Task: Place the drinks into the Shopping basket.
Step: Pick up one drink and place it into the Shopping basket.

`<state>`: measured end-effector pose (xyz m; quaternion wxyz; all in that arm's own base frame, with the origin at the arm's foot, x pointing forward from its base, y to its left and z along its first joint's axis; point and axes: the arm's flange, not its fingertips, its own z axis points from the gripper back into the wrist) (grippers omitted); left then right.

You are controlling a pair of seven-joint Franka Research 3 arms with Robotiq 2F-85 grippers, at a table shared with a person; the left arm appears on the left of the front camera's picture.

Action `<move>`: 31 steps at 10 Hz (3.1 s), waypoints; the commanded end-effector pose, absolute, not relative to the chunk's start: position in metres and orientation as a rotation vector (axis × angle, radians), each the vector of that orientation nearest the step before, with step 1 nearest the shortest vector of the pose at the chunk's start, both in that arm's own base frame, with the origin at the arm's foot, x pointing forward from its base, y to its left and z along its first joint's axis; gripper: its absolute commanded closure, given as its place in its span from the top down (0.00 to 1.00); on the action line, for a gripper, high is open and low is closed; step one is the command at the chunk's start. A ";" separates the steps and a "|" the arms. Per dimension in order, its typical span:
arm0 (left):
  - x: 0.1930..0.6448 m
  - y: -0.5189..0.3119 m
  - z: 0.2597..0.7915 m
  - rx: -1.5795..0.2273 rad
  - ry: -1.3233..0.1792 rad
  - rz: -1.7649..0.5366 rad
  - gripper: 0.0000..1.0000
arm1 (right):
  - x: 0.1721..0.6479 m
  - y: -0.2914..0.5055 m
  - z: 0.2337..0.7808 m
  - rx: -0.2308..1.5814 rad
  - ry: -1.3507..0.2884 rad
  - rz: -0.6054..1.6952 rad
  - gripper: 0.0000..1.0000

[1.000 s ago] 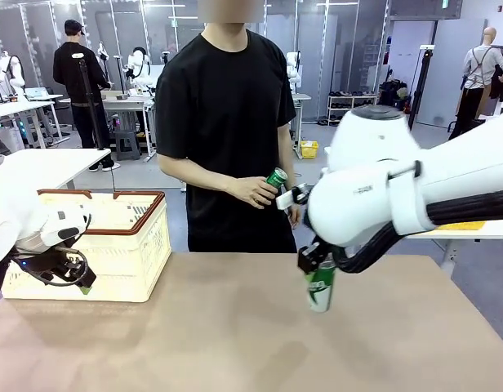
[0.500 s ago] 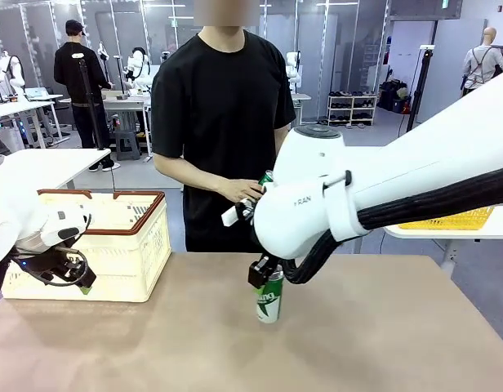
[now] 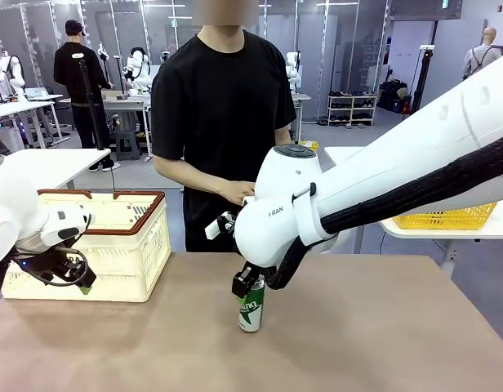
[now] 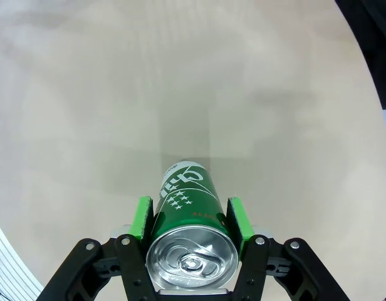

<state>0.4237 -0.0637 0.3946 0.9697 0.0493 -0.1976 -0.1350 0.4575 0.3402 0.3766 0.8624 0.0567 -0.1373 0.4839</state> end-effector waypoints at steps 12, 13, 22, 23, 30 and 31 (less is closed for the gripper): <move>0.423 -0.063 0.396 0.102 -0.396 -0.271 1.00 | 0.459 0.320 0.388 0.027 -0.160 1.172 1.00; 0.423 -0.063 0.396 0.102 -0.396 -0.271 1.00 | 0.455 0.303 0.395 0.040 -0.147 1.165 1.00; 0.423 -0.063 0.396 0.102 -0.396 -0.271 1.00 | 0.388 0.071 0.453 0.105 -0.273 0.518 1.00; 0.423 -0.063 0.396 0.102 -0.396 -0.271 1.00 | 0.384 0.062 0.452 0.098 -0.265 0.433 1.00; 0.423 -0.063 0.396 0.102 -0.396 -0.271 1.00 | 0.385 0.047 0.452 0.124 -0.255 0.370 1.00; 0.423 -0.063 0.396 0.102 -0.396 -0.271 1.00 | 0.385 0.047 0.452 0.124 -0.255 0.370 1.00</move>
